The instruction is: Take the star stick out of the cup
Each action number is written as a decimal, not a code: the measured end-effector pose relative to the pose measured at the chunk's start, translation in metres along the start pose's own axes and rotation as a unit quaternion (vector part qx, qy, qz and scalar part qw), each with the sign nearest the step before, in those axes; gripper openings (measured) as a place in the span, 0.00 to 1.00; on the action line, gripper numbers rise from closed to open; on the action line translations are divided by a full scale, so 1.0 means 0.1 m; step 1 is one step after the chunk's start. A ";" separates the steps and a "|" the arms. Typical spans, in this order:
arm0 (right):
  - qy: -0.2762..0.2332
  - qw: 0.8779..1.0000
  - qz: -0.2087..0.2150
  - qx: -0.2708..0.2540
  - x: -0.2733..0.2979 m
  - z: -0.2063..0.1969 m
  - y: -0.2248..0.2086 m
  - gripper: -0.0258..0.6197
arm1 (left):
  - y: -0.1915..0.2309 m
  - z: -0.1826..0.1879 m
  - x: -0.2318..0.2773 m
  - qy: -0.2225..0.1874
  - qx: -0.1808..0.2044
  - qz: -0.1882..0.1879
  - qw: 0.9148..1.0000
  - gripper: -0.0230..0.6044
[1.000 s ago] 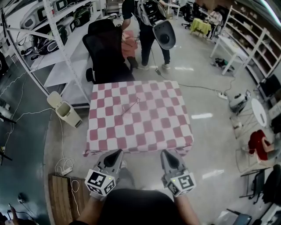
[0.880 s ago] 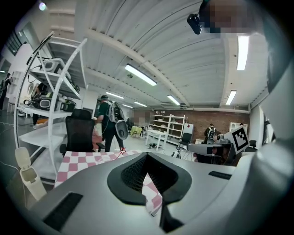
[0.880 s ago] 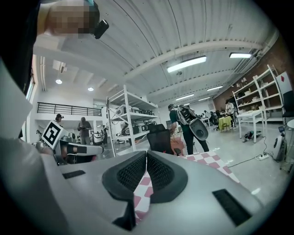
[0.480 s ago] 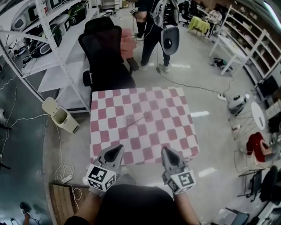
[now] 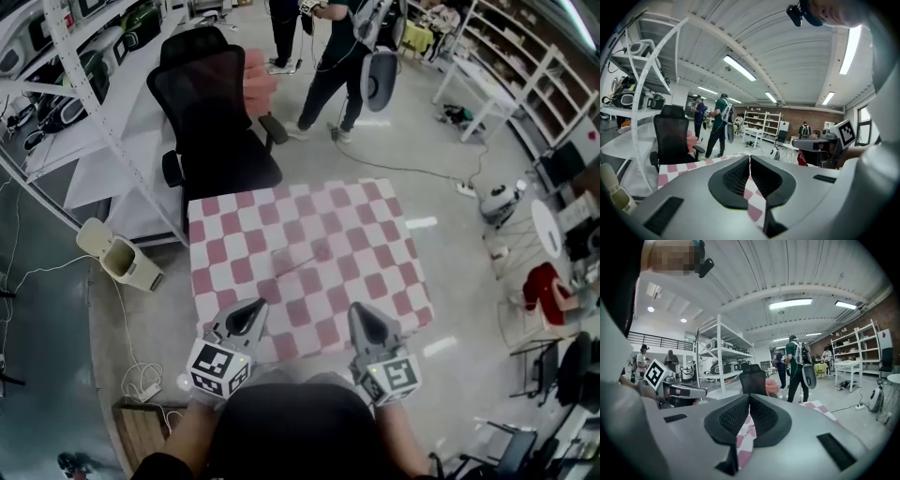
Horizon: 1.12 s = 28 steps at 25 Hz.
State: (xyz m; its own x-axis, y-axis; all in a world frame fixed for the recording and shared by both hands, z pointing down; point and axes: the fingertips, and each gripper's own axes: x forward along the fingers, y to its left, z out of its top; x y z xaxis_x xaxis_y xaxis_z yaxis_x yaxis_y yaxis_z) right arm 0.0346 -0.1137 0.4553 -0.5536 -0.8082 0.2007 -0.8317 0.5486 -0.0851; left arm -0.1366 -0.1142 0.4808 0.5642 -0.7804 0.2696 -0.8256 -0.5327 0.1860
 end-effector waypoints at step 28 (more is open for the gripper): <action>0.026 0.994 -0.097 0.052 -0.30 0.05 -0.94 0.07 | -0.06 -0.46 1.74 0.130 0.070 -0.030 0.989 0.41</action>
State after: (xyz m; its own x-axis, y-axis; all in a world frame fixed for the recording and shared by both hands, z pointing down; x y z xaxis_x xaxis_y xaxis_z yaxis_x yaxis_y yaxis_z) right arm 0.1298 -0.1421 0.4524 -0.3826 -0.8827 0.2730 -0.9236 0.3573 -0.1391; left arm -0.0330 -0.2316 0.5699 0.5784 -0.6446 0.4999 -0.7725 -0.6298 0.0816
